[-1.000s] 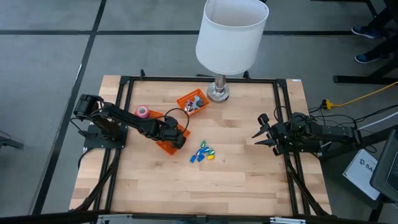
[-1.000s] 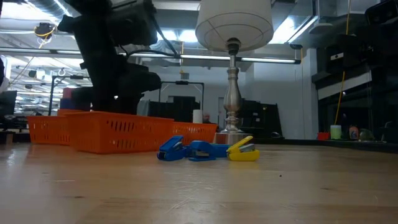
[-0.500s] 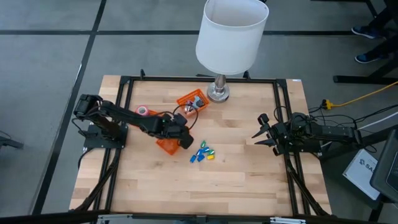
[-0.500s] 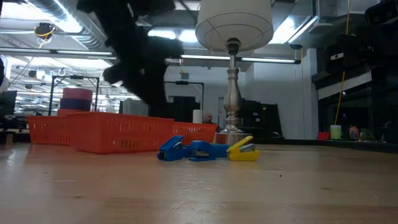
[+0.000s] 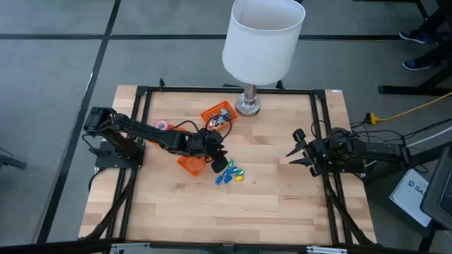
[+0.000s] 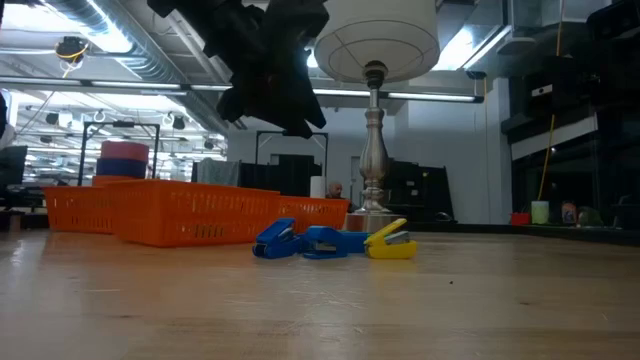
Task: Pick and place Stapler, Stapler remover, tape
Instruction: Put the green stapler into the bottom orange bin, then put the blue stapler into the bottom orange bin
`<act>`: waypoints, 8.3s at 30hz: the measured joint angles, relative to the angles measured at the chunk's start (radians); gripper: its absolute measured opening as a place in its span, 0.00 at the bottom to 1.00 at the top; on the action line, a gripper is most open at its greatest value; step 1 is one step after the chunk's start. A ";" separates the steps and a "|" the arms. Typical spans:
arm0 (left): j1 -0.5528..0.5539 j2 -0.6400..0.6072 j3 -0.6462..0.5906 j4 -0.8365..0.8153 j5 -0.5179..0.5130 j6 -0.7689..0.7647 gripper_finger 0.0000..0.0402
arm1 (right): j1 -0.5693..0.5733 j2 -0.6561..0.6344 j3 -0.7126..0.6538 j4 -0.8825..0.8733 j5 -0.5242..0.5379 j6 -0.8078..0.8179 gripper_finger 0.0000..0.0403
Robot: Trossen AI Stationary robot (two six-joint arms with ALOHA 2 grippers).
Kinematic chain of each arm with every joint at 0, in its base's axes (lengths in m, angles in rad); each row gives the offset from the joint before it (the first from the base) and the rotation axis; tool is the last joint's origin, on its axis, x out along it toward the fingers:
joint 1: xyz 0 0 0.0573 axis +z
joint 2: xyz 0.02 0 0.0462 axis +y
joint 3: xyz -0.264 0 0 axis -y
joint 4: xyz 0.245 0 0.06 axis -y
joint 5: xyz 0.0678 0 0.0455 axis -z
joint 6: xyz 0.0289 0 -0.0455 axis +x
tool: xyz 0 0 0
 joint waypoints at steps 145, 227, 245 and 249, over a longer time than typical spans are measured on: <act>0.006 0.286 0.245 -0.769 -0.005 -0.232 0.25 | 0.000 0.000 0.000 0.000 0.000 0.000 0.32; -0.036 0.483 0.439 -0.290 0.180 0.218 0.49 | 0.000 0.000 0.000 0.000 0.000 0.000 0.32; -0.052 0.519 0.442 -0.286 0.122 0.169 0.58 | 0.000 0.000 0.000 0.000 0.000 0.000 0.32; -0.052 0.525 0.443 -0.284 0.122 0.174 0.58 | 0.000 0.000 0.000 0.000 0.000 0.000 0.32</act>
